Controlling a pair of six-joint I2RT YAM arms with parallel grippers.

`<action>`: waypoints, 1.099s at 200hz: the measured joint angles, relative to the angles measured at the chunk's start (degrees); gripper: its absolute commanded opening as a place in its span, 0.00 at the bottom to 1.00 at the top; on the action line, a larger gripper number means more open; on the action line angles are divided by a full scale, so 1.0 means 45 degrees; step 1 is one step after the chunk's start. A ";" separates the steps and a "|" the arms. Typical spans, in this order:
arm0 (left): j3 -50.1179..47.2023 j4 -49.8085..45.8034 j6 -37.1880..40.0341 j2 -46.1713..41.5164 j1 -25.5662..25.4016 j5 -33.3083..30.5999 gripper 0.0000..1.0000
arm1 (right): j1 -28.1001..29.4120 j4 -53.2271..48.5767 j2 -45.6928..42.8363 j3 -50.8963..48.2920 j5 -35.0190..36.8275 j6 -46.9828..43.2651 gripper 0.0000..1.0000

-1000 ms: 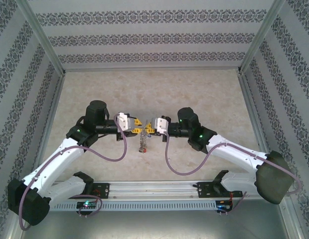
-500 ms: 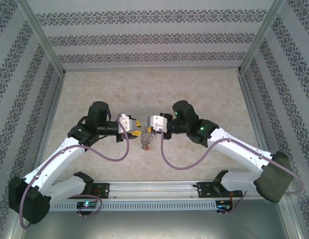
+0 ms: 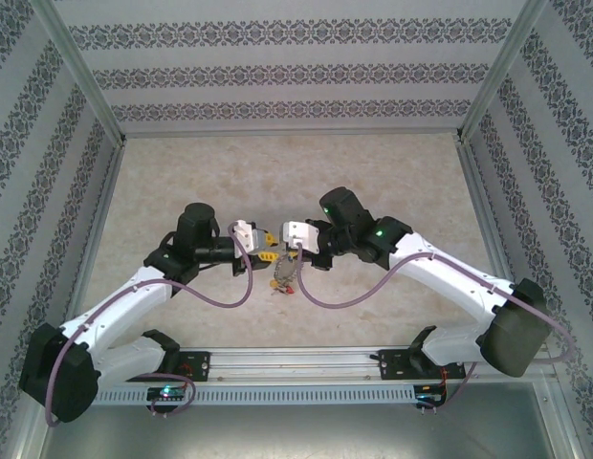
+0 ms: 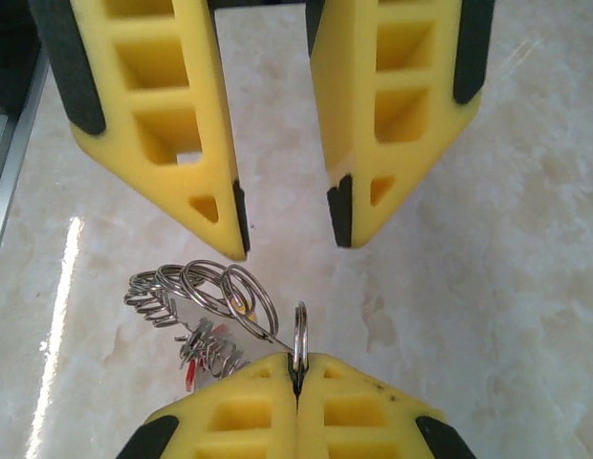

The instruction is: Put the keys on the keyring

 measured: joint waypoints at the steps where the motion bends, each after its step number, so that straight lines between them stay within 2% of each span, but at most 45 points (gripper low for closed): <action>1: -0.0034 0.0068 -0.0039 0.0029 -0.0010 0.0005 0.31 | 0.0000 -0.0044 0.0015 0.0034 0.0000 0.0000 0.00; 30: -0.0379 0.0947 -0.0500 0.0442 -0.0141 -0.0092 0.31 | -0.0019 -0.1297 0.0554 0.1103 0.0151 -0.0010 0.00; 71: -0.0476 0.1812 -0.0787 0.0753 -0.0165 -0.0146 0.31 | -0.0107 -0.2161 0.0801 0.1355 0.0287 -0.0049 0.00; 176: -0.0476 0.3036 -0.1370 0.1870 -0.0228 0.0160 0.28 | -0.0165 -0.1549 0.0947 0.1044 0.0272 -0.0053 0.00; 220: -0.0476 0.3419 -0.1535 0.2040 -0.0568 0.0155 0.14 | -0.0194 -0.1413 0.0947 0.0986 0.0282 -0.0063 0.00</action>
